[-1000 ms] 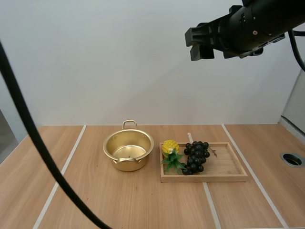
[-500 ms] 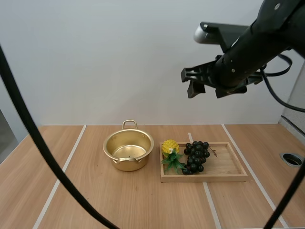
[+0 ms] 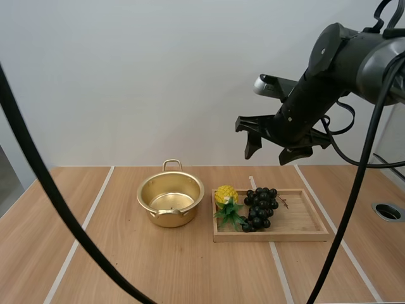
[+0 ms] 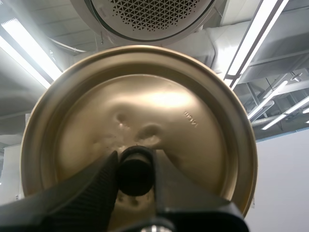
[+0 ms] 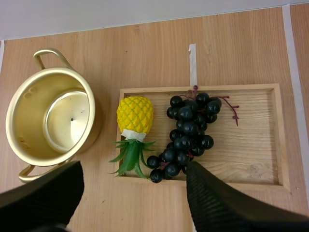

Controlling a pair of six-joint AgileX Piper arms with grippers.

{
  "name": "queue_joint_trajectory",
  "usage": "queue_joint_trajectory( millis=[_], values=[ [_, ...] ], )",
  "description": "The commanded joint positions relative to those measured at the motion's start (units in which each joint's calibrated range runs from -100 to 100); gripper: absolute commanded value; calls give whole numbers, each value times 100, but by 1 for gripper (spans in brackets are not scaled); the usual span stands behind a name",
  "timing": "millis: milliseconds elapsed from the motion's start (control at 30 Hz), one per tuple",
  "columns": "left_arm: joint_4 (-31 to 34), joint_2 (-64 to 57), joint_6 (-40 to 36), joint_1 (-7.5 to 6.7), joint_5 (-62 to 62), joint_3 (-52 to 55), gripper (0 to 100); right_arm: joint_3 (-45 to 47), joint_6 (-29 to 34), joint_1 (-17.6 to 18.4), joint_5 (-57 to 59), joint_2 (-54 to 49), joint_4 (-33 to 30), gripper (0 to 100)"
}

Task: Open the pot, put the grape inside, and close it

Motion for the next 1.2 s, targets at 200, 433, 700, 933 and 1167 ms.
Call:
queue_joint_trajectory(
  millis=[200, 433, 700, 933, 1167],
  values=[
    [86, -4, 2, -22, -244, -18, 0, 8, 41, -21, 0, -71, -41, 100],
    [86, -4, 2, -22, -244, -18, 0, 8, 1649, -21, 0, -84, -118, 100],
    [86, -4, 2, -22, -244, -18, 0, 21, 3711, -21, 0, 85, -1427, 100],
    [86, -4, 2, -22, -244, -18, 0, 21, 3711, -21, 0, 1096, -1515, 100],
    [86, -4, 2, -22, -244, -18, 0, 21, 3711, -21, 0, 2018, -1475, 100]
  ],
)
